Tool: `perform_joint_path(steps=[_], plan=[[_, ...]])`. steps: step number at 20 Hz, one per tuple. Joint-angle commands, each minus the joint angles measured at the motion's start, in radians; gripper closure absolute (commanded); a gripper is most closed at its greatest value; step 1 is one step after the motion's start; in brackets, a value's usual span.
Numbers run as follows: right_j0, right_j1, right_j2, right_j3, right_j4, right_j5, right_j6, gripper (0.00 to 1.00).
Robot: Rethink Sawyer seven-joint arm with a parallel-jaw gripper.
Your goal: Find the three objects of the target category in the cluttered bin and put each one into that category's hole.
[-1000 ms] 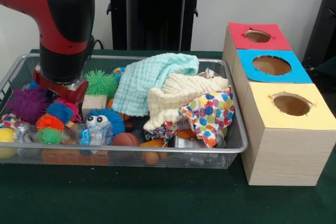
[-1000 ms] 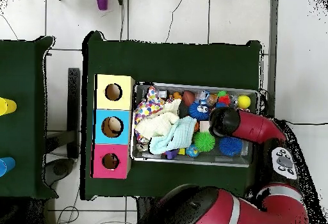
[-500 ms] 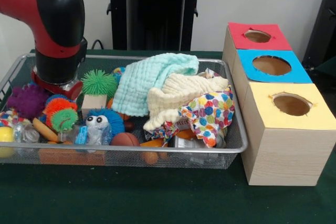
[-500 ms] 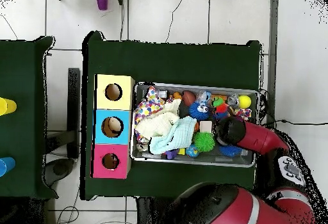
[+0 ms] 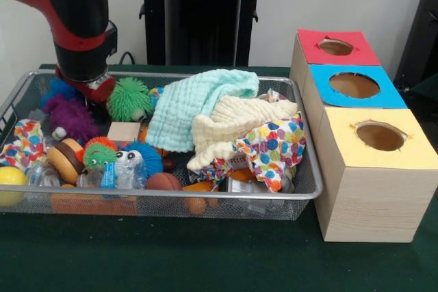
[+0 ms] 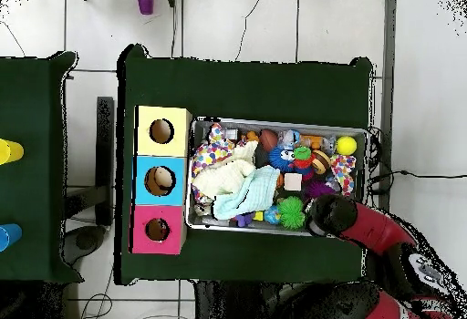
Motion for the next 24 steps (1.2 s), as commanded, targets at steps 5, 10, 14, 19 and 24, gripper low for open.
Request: perform_joint_path(steps=[5,10,14,19,24], plan=[[0.004,-0.041,0.089,0.223,0.081,0.062,0.12,0.0],[0.02,-0.039,0.082,0.184,0.09,0.074,0.109,0.0],[0.028,-0.048,0.076,0.154,0.081,0.061,0.092,0.0],[0.026,-0.077,0.081,0.091,0.021,0.06,0.001,0.0],[0.063,-0.157,0.07,0.076,-0.021,0.089,-0.047,0.0]])
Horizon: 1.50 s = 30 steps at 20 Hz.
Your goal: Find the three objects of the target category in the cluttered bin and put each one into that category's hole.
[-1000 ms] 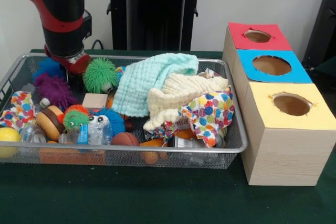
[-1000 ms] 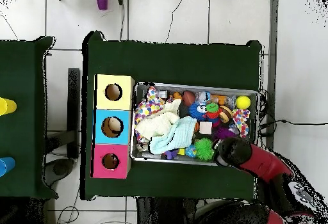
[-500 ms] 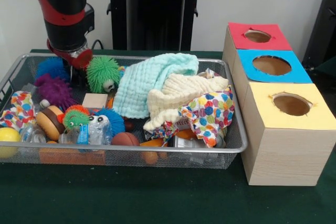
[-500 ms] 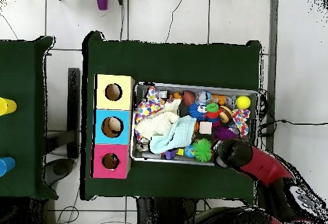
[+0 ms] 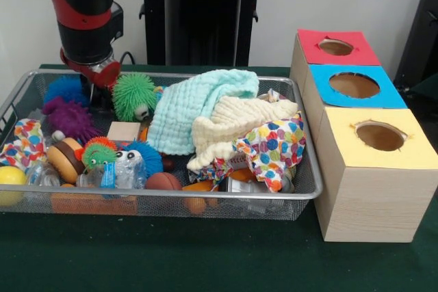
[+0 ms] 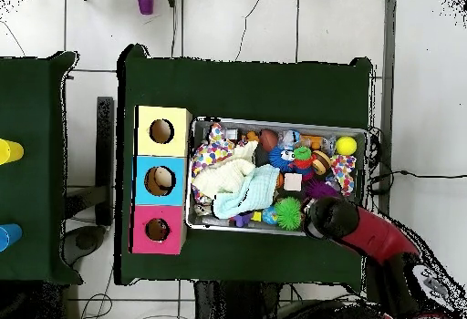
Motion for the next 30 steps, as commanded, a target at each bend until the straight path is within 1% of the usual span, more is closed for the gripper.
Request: perform_joint_path(steps=[1,2,4,7,10,15,17,21,22,25,28,30], plan=[[0.057,-0.089,0.068,0.01,-0.068,0.115,-0.047,0.0],[0.062,-0.105,0.067,0.008,-0.07,0.127,-0.05,0.0],[0.069,-0.135,0.069,0.035,-0.073,0.129,-0.043,0.0],[0.052,-0.138,0.095,0.022,-0.064,0.17,-0.061,0.0],[0.048,-0.11,0.109,-0.032,-0.065,0.191,-0.077,0.0],[0.055,-0.032,0.124,-0.157,-0.069,0.242,-0.086,0.0],[0.06,-0.018,0.126,-0.187,-0.074,0.242,-0.085,0.0],[0.075,-0.01,0.115,-0.21,-0.089,0.218,-0.07,0.0],[0.079,-0.001,0.111,-0.227,-0.093,0.223,-0.069,0.0],[0.08,0.032,0.11,-0.302,-0.103,0.263,-0.1,0.0],[0.076,0.047,0.119,-0.351,-0.11,0.298,-0.129,0.0],[0.075,0.046,0.123,-0.365,-0.111,0.32,-0.14,0.0]])
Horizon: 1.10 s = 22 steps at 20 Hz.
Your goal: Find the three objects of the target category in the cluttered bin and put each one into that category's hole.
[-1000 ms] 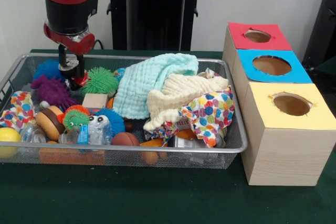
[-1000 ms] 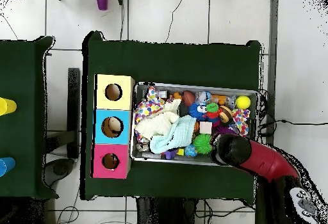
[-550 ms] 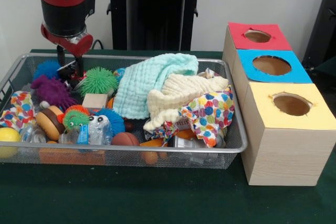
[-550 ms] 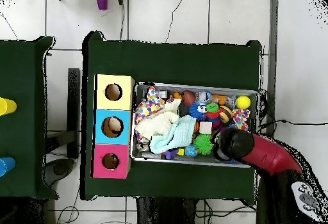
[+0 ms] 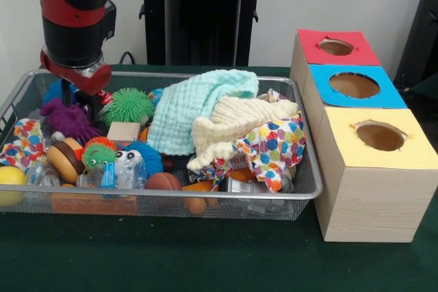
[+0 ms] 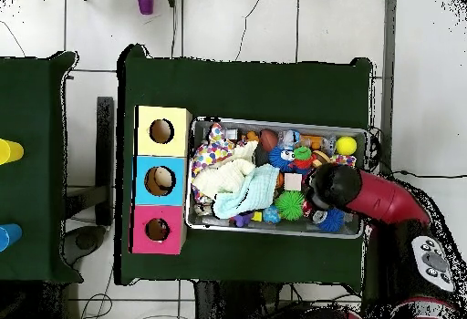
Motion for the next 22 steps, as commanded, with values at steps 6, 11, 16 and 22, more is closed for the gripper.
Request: perform_joint_path(steps=[6,11,16,22], plan=[[0.013,0.075,0.103,-0.208,-0.077,0.186,-0.144,0.0],[0.008,0.099,0.114,-0.246,-0.083,0.178,-0.136,0.0],[0.004,0.15,0.114,-0.27,-0.085,0.117,-0.097,0.0],[-0.001,0.191,0.117,-0.296,-0.085,0.07,-0.081,0.0]])
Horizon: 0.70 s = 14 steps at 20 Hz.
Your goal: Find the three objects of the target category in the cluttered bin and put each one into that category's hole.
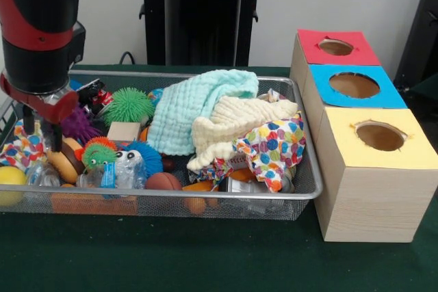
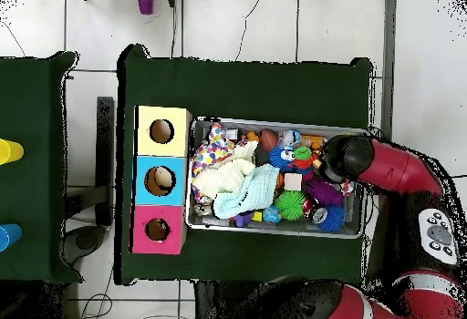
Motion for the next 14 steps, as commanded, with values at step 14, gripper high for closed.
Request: perform_joint_path(steps=[14], plan=[[-0.017,0.145,0.116,-0.041,-0.038,-0.075,-0.044,0.0]])
